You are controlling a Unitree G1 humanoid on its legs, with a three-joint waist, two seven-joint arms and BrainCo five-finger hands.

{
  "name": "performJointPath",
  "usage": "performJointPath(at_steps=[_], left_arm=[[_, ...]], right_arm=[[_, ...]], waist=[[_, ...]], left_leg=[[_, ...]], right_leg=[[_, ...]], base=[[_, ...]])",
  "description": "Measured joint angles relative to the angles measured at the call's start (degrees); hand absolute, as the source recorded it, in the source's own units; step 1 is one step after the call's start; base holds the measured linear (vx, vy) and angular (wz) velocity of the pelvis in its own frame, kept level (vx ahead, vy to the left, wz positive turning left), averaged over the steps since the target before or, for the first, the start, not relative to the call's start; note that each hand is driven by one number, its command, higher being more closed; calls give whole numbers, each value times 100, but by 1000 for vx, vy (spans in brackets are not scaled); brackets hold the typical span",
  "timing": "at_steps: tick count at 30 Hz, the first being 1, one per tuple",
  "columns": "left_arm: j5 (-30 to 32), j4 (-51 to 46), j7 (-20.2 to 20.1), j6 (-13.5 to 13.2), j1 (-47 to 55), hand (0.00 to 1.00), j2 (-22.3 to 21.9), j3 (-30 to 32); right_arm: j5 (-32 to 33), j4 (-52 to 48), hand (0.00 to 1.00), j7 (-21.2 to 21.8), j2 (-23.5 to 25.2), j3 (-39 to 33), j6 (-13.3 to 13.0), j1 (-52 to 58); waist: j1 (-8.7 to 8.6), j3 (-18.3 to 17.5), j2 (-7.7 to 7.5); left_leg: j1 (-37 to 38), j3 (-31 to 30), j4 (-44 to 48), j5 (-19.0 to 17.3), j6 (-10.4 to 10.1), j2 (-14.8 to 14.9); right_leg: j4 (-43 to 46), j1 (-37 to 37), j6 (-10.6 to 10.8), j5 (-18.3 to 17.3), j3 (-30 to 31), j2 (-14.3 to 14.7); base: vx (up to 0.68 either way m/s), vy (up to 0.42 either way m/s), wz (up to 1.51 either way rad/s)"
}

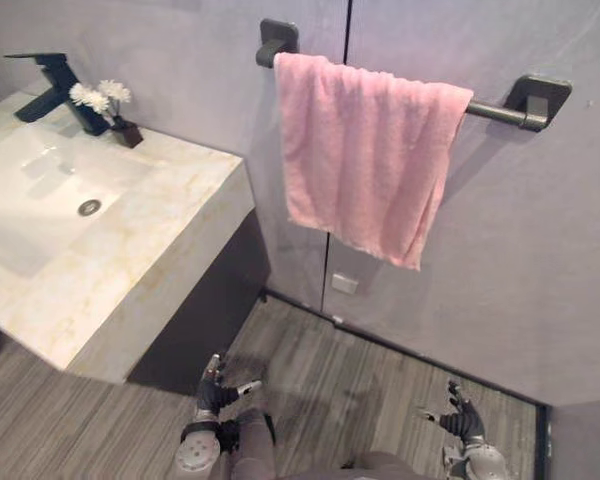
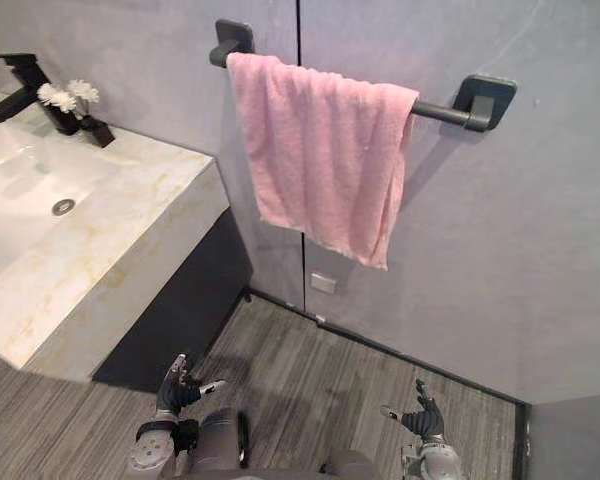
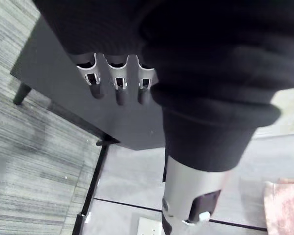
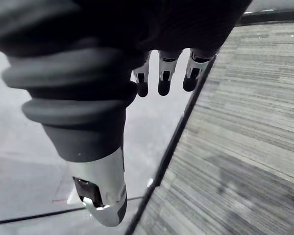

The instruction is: Organize washtable

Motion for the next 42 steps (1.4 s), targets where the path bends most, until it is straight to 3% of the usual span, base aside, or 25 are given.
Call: performJointPath(at_steps=[2, 4, 5, 7, 13, 19, 20, 22, 23, 24, 25, 26, 30, 31, 34, 35, 36, 37, 38, 40, 41, 42], left_arm=[[1, 91, -1, -12, -123, 0, 17, 1], [1, 286, 2, -4, -213, 0, 112, -10], [1, 369, 2, 1, -200, 0, 275, -9], [5, 475, 2, 4, -123, 0, 504, -5], [6, 889, 0, 4, 25, 0, 601, 132], [-2, 1126, 29, 32, 81, 0, 554, 566], [-6, 1111, 33, 32, 68, 0, 545, 567], [-107, 1101, 121, 35, 16, 0, 484, 601], [-201, 1100, 163, 34, -7, 0, 382, 682], [-243, 1117, 185, 53, -25, 0, 323, 677], [-250, 1115, 197, 53, 13, 0, 288, 679], [-260, 1125, 245, 60, 48, 0, 294, 711], [-314, 1256, 258, 109, 150, 0, 495, 795], [-326, 1356, 258, 126, 155, 0, 499, 793], [-322, 1354, 250, 127, 191, 0, 408, 787], [-318, 1295, 248, 124, 190, 0, 357, 768], [-314, 1267, 249, 121, 190, 0, 358, 752], [-276, 1252, 252, 125, 153, 0, 407, 729], [-220, 1254, 252, 129, 39, 0, 459, 718], [-221, 1254, 256, 125, -9, 0, 472, 724], [-221, 1272, 260, 127, -45, 0, 477, 693], [-220, 1286, 261, 128, -79, 0, 485, 645]], right_arm=[[3, 80, 0, 7, 12, -30, 0, -7], [7, 224, 0, 19, 91, -178, -2, -76], [15, 264, 0, 18, 174, -195, -10, -126], [27, 248, 0, 6, 218, -239, -106, -140], [58, 486, 0, 16, 217, -266, -98, -214], [42, 539, 0, 21, 239, -146, -95, -217], [40, 539, 0, 7, 261, -129, -95, -222], [39, 539, 0, -19, 349, -135, -86, -226], [19, 576, 0, -26, 389, -133, -84, -272], [-16, 640, 0, -54, 396, -131, -43, -360], [-15, 643, 0, -95, 343, -129, 6, -444], [-15, 663, 0, -128, 284, -120, 27, -514], [-60, 552, 0, -192, 458, 115, 8, -1014], [-64, 484, 0, -218, 541, 221, 6, -1120], [-68, 441, 0, -214, 557, 358, 7, -1218], [-67, 417, 0, -221, 545, 354, 28, -1239], [-68, 403, 0, -221, 529, 355, 29, -1228], [-68, 404, 0, -212, 530, 385, 31, -1189], [-67, 413, 0, -212, 527, 474, 33, -1168], [-67, 411, 0, -201, 541, 637, 34, -1169], [-63, 386, 0, -193, 569, 814, 14, -1122], [-61, 361, 0, -192, 573, 866, 9, -1114]], waist=[[-185, -88, 109], [-334, -154, 86], [-251, -229, -49], [-233, -292, -119], [-241, -344, -34], [-191, -316, -59], [-174, -300, -62], [-180, -240, -145], [-214, -171, -267], [-249, -104, -168], [-248, -41, -144], [-262, -25, -65], [-151, 150, -347], [-71, 180, -390], [57, 206, -342], [34, 213, -271], [-13, 221, -243], [-188, 261, -172], [-246, 352, -156], [-228, 436, -150], [-251, 465, -103], [-266, 482, -85]], left_leg=[[309, 263, -686, 4, -53, 42], [622, 474, -1836, 311, -339, -177], [817, 521, -2407, 691, -266, -372], [1061, 479, -3045, 1066, -189, -564], [1397, 288, -3892, 1671, -19, -839], [970, -250, -3988, 1786, 18, -1038], [788, -266, -3988, 1773, 41, -1073], [554, 334, -3964, 1383, 612, -1137], [456, 1279, -3831, 1275, 776, -1065], [364, 2372, -3444, 1273, 832, -883], [375, 2880, -3205, 1316, 851, -752], [374, 3055, -3069, 1617, 813, -688], [337, 2610, -2659, 1195, 871, -1002], [277, 2565, -2331, 914, 900, -1027], [158, 2476, -1857, 388, 865, -1056], [129, 2260, -1810, 211, 916, -1266], [147, 2170, -1855, 196, 938, -1348], [176, 1847, -1943, 175, 961, -1461], [387, 1647, -2236, 152, 979, -1567], [738, 1615, -2612, 184, 929, -1620], [984, 1451, -2781, 226, 865, -1701], [1090, 1336, -2830, 227, 866, -1738]], right_leg=[[-47, -81, 92, 84, -399, -120], [-490, 31, 252, 362, -694, -204], [-817, 105, 291, 594, -711, -285], [-1167, 259, 376, 813, -770, -348], [-1281, 327, 520, 953, -904, -490], [-1327, 321, 619, 948, -1510, -543], [-1326, 292, 666, 919, -1779, -598], [-1394, 340, 741, 977, -2361, -796], [-1390, 375, 714, 1152, -2833, -1035], [-1305, 470, 717, 1150, -3197, -1166], [-1206, 531, 762, 1118, -3365, -1174], [-1095, 662, 861, 1037, -3489, -1221], [-1097, 991, 836, 1057, -3472, -1485], [-1095, 1083, 846, 1068, -3456, -1574], [-932, 1126, 926, 1115, -3405, -1749], [54, 860, 850, 1122, -3087, -2141], [600, 570, 613, 1139, -2740, -2277], [1481, 76, 416, 1029, -1665, -2139], [2089, -357, 624, 608, -791, -1725], [2384, -854, 514, 227, -445, -1284], [2378, -1345, 401, 22, -448, -910], [2289, -1536, 399, 19, -403, -752]], base=[[-130, 95, 115], [-113, 160, 100], [-102, 182, 45], [-91, 120, 21], [-162, 72, 20], [-142, 44, 54], [-46, 60, 143], [28, 91, 164], [125, 211, 190], [173, 299, 194], [166, 239, 174], [142, 165, 135], [100, 106, 72], [91, 157, 21], [85, 171, 15], [114, 217, 50], [142, 224, 105], [179, 180, 118], [200, 153, 113], [222, 115, 46], [228, 94, 22], [249, 59, 50]])
